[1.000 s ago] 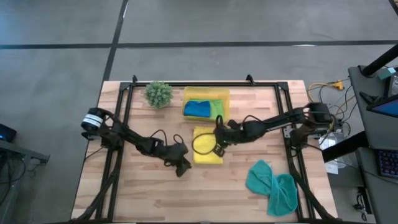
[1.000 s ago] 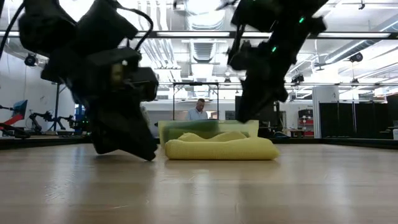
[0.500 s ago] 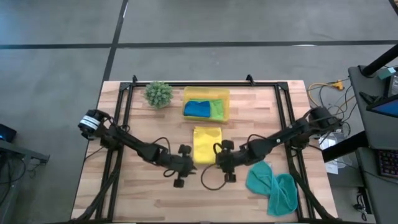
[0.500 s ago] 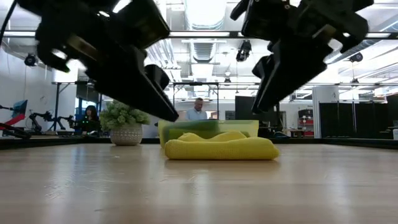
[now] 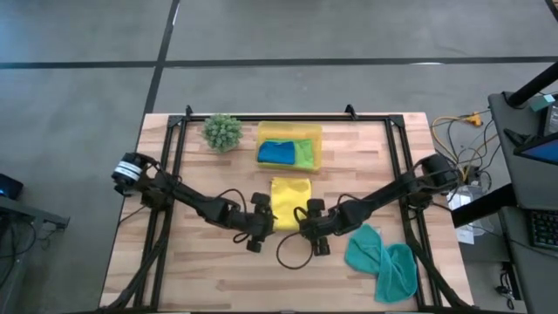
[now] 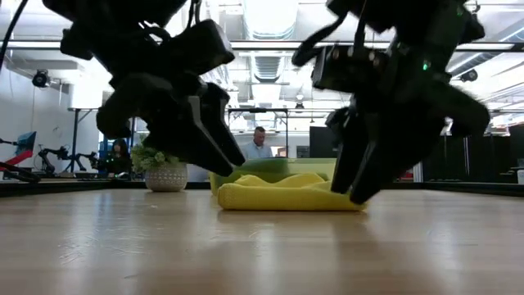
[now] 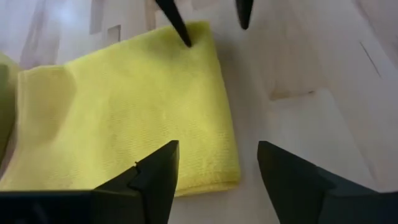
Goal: Fold microfiber towels
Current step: Put the yellow towel into the yellow bin
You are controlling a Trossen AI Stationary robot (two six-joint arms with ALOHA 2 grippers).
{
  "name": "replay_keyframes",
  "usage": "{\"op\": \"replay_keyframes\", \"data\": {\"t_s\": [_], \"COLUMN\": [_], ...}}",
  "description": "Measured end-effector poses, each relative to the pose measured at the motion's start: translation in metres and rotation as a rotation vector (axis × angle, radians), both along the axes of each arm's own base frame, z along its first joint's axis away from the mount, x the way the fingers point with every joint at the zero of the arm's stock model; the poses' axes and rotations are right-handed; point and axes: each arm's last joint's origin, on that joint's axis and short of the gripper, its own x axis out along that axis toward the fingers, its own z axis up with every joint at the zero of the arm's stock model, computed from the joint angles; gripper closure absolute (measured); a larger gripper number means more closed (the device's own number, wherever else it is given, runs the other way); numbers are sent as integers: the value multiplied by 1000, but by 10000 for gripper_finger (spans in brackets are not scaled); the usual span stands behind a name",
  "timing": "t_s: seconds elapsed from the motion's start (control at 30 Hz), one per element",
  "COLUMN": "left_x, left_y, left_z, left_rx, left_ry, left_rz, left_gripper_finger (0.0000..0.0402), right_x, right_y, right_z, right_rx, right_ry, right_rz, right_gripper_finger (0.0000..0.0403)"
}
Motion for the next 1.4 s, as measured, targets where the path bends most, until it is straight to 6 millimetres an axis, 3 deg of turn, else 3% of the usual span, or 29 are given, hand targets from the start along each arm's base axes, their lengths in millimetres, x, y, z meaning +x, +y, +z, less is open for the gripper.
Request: {"op": "replay_keyframes", "data": {"t_s": [0.33, 0.57, 0.77, 0.9, 1.07, 1.2, 1.4], "left_x": [17, 14, 12, 13, 12, 10, 8], "left_y": [-5, -4, -3, -4, -7, -9, -7], "left_z": [-34, -51, -65, -76, -77, -66, -29], "left_rx": [-104, -175, -192, -210, -214, -203, -153], "left_ry": [90, 144, 186, 209, 204, 204, 135], "left_rz": [2, 97, 140, 184, 186, 191, 202], "left_gripper_finger": [195, 197, 203, 239, 317, 387, 399], "right_x": [1, -1, 0, 0, -2, -3, -2], "right_y": [-5, -6, -5, -1, 4, 4, 3], "right_z": [-12, -13, -23, -31, -29, -18, 11], "right_rx": [8, 8, -5, -15, -50, -31, 5], "right_ry": [62, 79, 103, 111, 84, 62, 9], "right_rz": [-64, -80, -87, -108, -105, -99, -97], "right_gripper_finger": [189, 196, 256, 317, 384, 390, 391]}}
